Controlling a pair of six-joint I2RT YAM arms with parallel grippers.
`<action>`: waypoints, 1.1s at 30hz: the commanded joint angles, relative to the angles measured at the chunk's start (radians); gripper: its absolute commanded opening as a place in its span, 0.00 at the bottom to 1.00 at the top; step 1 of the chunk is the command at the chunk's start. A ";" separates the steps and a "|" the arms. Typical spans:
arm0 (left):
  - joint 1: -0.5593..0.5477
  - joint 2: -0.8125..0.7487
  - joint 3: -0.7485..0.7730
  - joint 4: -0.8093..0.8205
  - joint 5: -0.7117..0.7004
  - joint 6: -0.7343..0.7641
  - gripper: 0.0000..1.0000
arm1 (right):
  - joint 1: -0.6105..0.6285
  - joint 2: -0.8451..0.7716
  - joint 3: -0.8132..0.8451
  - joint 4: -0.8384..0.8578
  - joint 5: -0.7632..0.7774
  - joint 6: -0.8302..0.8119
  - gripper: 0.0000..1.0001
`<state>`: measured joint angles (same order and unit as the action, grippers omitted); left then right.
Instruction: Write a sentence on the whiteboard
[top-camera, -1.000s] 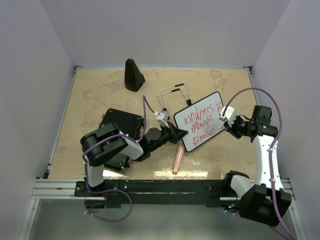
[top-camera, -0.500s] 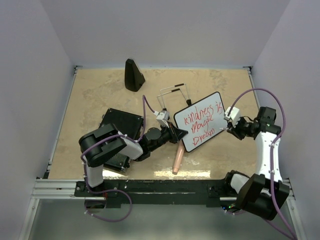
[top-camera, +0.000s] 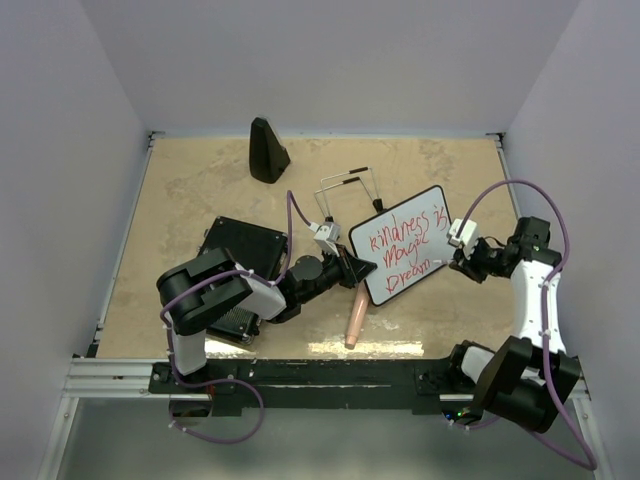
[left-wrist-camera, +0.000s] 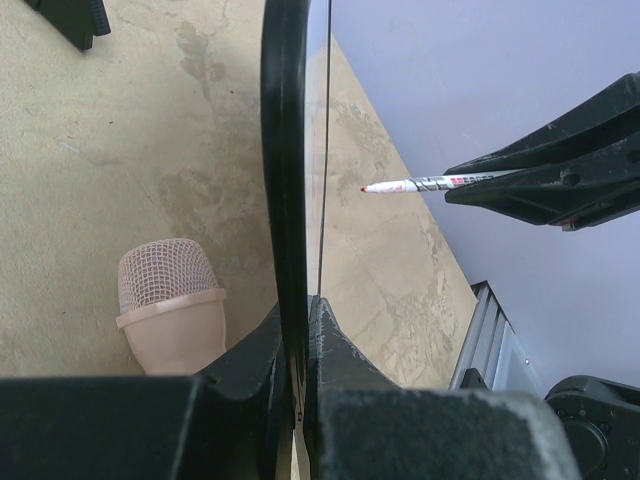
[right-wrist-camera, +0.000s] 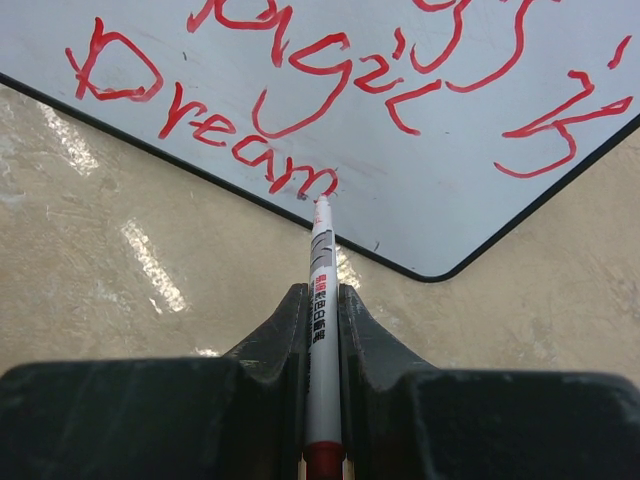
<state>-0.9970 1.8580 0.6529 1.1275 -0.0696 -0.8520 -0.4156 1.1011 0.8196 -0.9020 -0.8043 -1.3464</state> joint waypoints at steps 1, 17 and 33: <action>-0.015 -0.031 0.025 0.000 0.031 0.044 0.00 | -0.005 -0.010 -0.026 0.049 -0.019 0.016 0.00; -0.017 -0.019 0.040 -0.011 0.031 0.048 0.00 | -0.005 -0.006 -0.074 0.207 0.043 0.141 0.00; -0.017 -0.011 0.048 -0.015 0.030 0.050 0.00 | -0.005 0.052 -0.077 0.218 0.067 0.121 0.00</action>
<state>-1.0046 1.8580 0.6735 1.1023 -0.0563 -0.8452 -0.4156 1.1343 0.7437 -0.7078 -0.7364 -1.2156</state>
